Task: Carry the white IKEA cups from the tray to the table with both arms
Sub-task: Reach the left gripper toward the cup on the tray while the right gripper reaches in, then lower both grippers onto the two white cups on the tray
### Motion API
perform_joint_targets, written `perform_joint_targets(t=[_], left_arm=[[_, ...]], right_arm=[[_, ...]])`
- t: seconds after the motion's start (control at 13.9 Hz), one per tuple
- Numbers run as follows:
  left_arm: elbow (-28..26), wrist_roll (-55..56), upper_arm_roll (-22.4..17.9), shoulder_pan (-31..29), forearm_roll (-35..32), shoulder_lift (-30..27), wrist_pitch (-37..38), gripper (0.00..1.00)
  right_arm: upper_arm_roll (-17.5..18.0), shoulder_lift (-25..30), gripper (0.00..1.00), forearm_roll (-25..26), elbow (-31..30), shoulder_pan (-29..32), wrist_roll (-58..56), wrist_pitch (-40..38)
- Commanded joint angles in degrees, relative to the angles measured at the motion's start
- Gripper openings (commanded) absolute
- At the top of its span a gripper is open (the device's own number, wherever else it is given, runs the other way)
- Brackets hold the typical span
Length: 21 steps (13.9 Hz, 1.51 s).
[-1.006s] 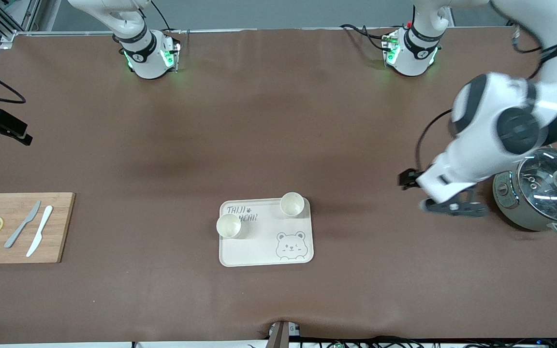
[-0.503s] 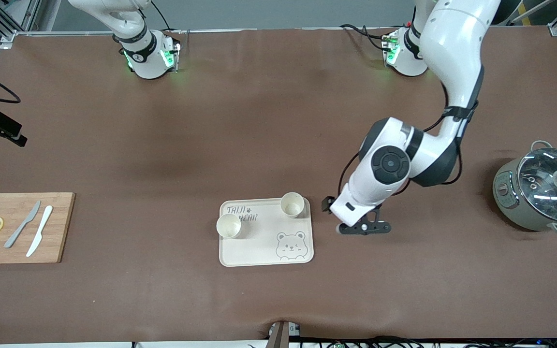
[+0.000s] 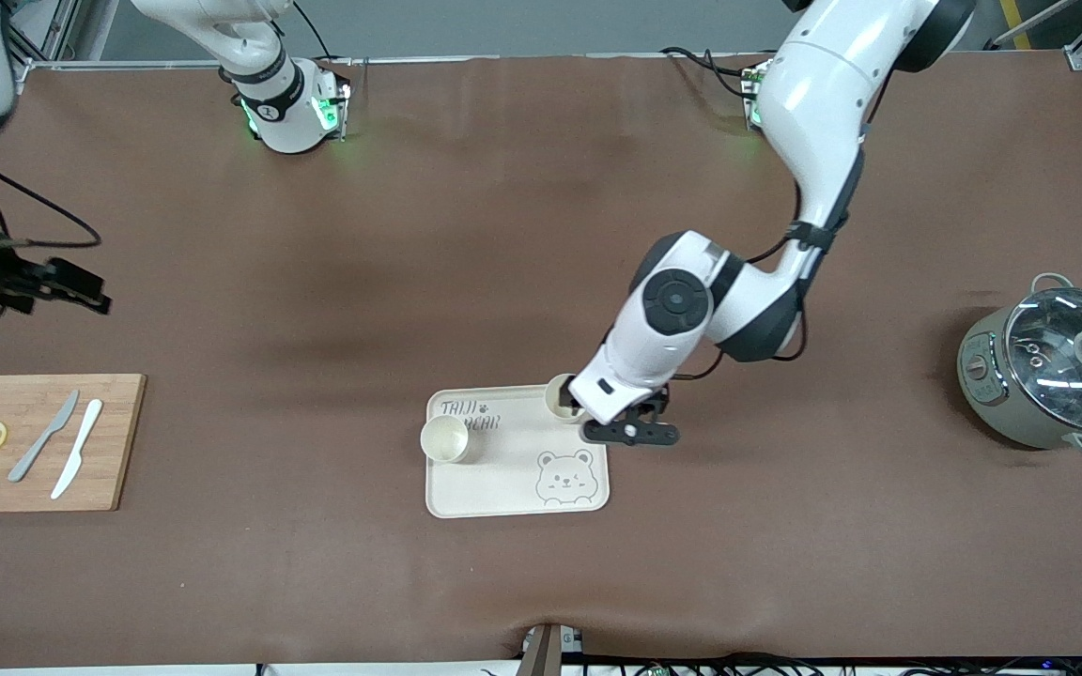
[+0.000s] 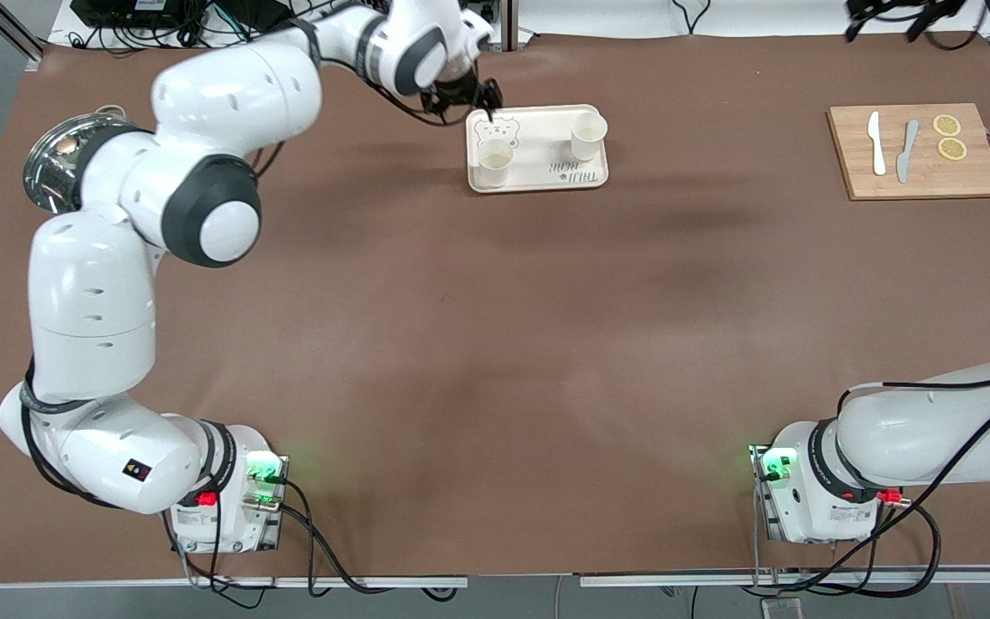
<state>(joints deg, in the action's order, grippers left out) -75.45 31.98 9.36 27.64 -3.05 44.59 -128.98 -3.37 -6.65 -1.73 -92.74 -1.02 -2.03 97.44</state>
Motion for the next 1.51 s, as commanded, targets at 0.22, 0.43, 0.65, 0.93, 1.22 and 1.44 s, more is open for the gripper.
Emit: perform_joint_targets(t=[0.22, 0.43, 0.65, 0.93, 1.22, 1.44], left_arm=[[0.13, 0.02, -0.57, 1.81, -0.21, 1.91, -0.75, 1.00], [0.13, -0.68, -0.57, 1.37, -0.38, 2.17, -0.75, 1.00], [0.31, -1.30, -0.66, 1.80, -0.55, 4.19, -3.19, 1.00], [0.22, -1.48, -0.66, 2.51, -3.19, 5.86, -4.17, 1.00], [0.31, 1.32, -0.57, 2.51, -3.55, 6.65, -6.11, 0.47], [0.31, 1.69, -0.66, 1.81, -4.60, 6.30, -6.02, 0.00]], right_arm=[[-0.14, -10.65, 1.00, -5.91, 7.65, -2.75, 6.41, 1.77], [-0.14, -14.43, 1.00, -5.91, 8.45, -5.73, 12.91, 6.78], [-0.14, -18.30, 1.00, -7.05, 9.50, -8.90, 19.77, 11.88], [-0.23, -26.46, 1.00, -6.88, 15.38, -13.90, 28.55, 17.07], [-0.41, -32.01, 1.00, -6.18, 17.68, -19.00, 34.89, 22.34], [-0.58, -34.83, 1.00, -4.69, 17.77, -21.82, 39.90, 26.47]])
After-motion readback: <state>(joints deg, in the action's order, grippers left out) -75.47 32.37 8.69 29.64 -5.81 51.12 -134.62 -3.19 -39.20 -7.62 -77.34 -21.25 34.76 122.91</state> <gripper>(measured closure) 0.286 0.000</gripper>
